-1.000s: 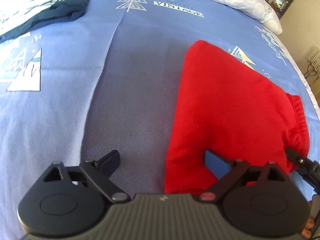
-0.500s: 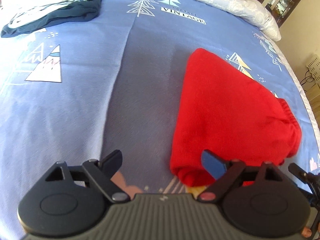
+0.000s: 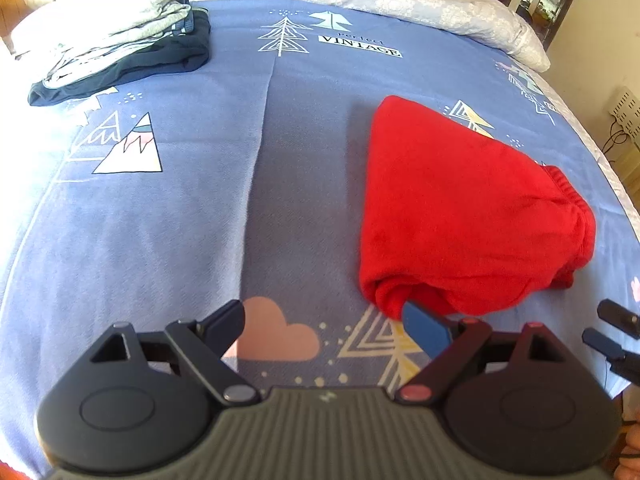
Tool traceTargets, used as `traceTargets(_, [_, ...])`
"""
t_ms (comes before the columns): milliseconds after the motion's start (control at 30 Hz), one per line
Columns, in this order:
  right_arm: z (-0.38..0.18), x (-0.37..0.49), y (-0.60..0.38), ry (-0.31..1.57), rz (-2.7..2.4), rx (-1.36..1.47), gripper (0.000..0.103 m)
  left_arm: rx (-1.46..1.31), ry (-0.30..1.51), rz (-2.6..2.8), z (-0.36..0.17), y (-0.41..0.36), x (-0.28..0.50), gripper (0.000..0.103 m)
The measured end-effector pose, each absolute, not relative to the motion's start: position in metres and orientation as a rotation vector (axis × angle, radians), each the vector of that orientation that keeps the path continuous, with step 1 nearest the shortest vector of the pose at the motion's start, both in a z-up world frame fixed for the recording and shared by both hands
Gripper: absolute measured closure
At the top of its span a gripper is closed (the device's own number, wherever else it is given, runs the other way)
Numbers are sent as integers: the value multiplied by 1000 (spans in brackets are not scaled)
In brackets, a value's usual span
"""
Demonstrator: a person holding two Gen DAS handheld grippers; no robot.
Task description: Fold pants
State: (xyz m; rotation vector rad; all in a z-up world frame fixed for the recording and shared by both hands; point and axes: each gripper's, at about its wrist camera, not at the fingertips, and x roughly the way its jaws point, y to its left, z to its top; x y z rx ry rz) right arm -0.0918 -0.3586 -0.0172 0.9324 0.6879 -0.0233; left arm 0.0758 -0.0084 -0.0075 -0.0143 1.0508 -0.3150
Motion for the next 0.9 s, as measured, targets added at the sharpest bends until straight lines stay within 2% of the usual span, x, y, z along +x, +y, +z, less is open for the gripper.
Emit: traceTargets(900, [-23,-95,-381,666,-72,971,31,-19,1078,-337,-13,-5,90,13])
